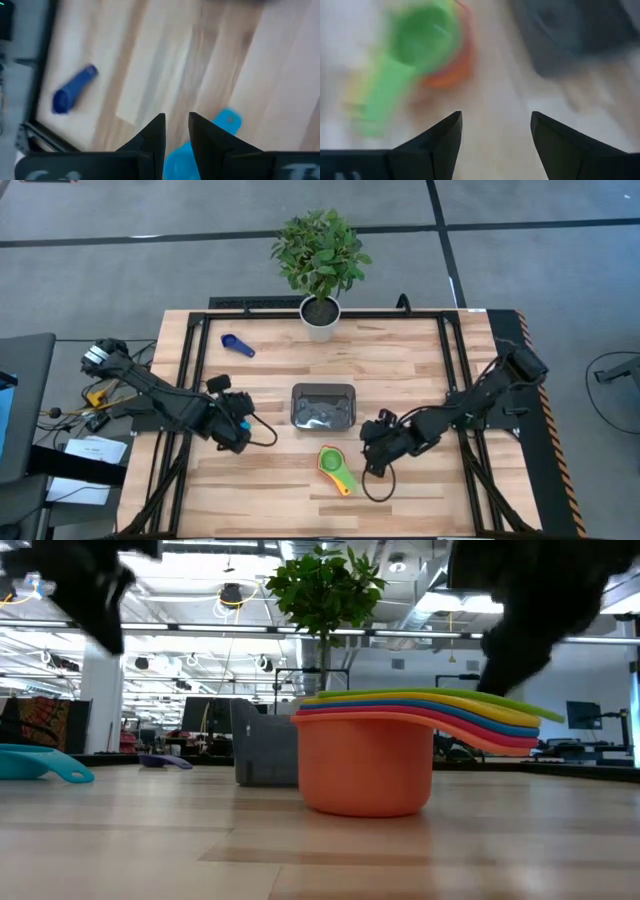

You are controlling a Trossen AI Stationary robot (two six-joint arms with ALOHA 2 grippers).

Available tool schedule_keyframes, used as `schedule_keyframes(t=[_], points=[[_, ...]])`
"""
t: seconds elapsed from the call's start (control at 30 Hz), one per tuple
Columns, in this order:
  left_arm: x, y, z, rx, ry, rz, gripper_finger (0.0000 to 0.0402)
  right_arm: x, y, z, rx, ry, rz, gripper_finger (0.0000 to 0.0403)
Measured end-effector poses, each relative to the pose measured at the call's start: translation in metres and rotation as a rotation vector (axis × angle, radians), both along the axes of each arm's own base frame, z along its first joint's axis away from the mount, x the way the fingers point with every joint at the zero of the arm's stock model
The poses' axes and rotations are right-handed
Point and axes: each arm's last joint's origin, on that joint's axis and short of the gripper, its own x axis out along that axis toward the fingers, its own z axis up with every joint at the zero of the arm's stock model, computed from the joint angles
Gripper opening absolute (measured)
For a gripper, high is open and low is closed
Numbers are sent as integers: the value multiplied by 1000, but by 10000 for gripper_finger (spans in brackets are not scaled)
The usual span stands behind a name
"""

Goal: Nest measuring cups in basket
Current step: Stack the light blue measuring cup on top of the green measuring cup

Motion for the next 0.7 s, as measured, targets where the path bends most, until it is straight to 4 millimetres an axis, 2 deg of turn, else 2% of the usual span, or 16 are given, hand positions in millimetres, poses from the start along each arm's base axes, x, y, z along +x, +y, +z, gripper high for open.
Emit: schedule_keyframes(t=[0.17, 0.33, 0.57, 0.7], points=[[-10, 18, -34, -114, 145, -17, 75, -26, 8, 21, 27, -213, 165, 225], [-18, 31, -57, -182, 254, 33, 75, -53, 11, 30, 1, -279, 192, 194], [-22, 45, -70, -228, 290, 129, 74, -59, 16, 33, 84, -286, 146, 167], [-24, 56, -79, -271, 312, 178, 60, -59, 17, 33, 78, -285, 154, 158]])
